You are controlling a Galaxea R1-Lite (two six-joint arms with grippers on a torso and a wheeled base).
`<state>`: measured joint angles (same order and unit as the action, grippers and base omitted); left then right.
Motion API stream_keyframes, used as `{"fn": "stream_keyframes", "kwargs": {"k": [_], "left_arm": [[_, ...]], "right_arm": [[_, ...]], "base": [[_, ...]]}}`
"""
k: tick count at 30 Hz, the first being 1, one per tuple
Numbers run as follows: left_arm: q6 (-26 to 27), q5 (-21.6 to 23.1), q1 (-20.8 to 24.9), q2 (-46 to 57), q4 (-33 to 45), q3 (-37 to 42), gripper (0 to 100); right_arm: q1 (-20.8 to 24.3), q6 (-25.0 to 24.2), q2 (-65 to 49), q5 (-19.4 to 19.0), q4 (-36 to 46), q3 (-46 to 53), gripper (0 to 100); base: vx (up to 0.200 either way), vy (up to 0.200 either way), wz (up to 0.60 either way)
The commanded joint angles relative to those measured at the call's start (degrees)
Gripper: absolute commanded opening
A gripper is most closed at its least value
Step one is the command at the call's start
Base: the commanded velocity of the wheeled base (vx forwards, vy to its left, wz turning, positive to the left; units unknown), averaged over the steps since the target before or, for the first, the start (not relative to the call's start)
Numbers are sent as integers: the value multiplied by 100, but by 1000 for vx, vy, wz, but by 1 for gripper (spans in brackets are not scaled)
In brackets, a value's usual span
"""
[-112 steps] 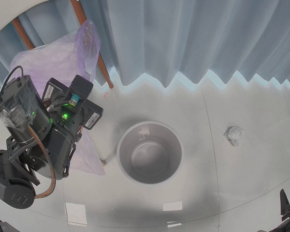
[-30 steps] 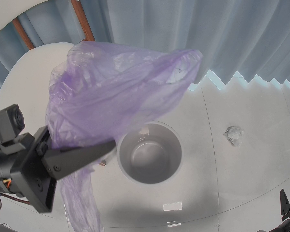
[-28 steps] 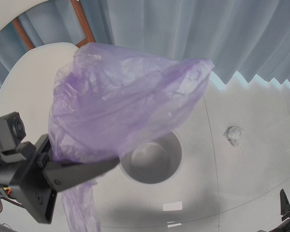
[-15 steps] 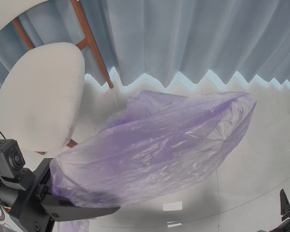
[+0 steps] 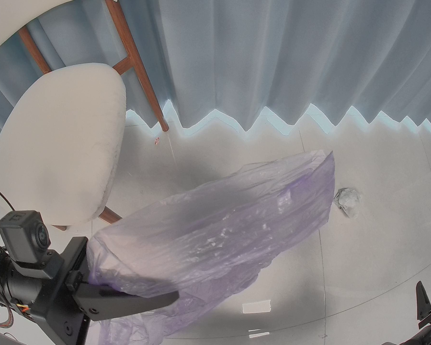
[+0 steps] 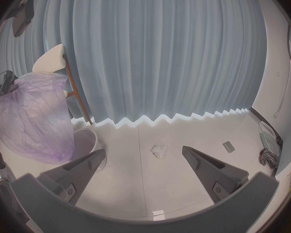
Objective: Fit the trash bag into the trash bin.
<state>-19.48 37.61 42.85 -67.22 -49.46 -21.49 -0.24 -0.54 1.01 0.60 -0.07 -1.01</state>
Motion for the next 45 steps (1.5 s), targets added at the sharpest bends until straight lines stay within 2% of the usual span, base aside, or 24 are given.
{"fn": "stream_keyframes", "kwargs": {"k": [1,27,40,45], "left_arm": [[6,1,-66,-125,-11,13,0],[23,1,-374,-301,-29,-66,0],[23,1,-734,-916,-1189,-39,0],[23,1,-866,-925,-1268,-74,0]], "right_arm": [[-2,1,-101,2,-1,101,100],[-2,1,-101,2,-1,101,100],[-2,1,-101,2,-1,101,100],[-2,1,-101,2,-1,101,100]], "base": [[0,0,0],[0,0,0],[0,0,0],[0,0,0]]}}
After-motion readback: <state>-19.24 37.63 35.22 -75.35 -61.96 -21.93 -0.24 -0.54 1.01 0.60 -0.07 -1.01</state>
